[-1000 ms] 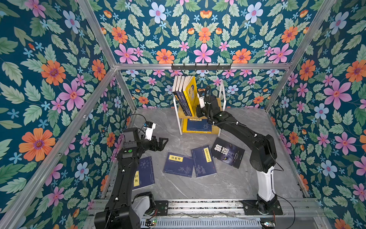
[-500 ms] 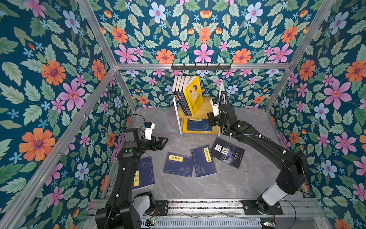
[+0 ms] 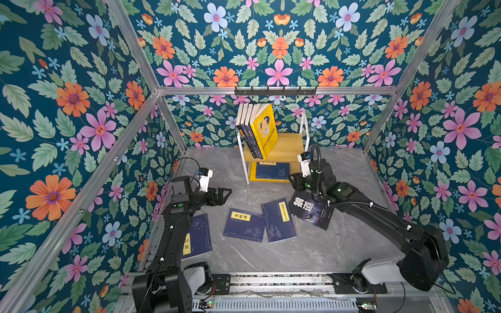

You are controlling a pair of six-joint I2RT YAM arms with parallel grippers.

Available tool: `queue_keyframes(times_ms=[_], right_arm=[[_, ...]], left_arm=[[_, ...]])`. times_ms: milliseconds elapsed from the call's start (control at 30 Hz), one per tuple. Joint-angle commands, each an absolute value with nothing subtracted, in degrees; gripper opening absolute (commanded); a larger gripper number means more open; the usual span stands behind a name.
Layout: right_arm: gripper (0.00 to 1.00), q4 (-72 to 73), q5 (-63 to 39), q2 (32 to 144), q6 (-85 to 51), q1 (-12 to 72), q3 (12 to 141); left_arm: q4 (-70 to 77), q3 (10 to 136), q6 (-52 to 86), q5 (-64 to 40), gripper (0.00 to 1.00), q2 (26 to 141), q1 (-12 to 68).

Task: Stacking books/files
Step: Pick up the book at the center of the table.

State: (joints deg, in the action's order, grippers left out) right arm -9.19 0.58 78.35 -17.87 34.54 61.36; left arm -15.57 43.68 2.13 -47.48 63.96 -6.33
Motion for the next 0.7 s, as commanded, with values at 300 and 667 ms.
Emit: queue_keyframes(times_ms=[300, 667], right_arm=[[0.65, -0.98, -8.21, 73.82, -35.72, 34.78, 40.59], [0.57, 8.32, -10.03, 76.63, -42.21, 36.16, 31.51]], left_arm=[[-0.40, 35.36, 13.36, -51.69, 1.00, 69.87, 4.21], [24.59, 29.11, 29.77, -50.70, 0.97, 79.87, 12.14]])
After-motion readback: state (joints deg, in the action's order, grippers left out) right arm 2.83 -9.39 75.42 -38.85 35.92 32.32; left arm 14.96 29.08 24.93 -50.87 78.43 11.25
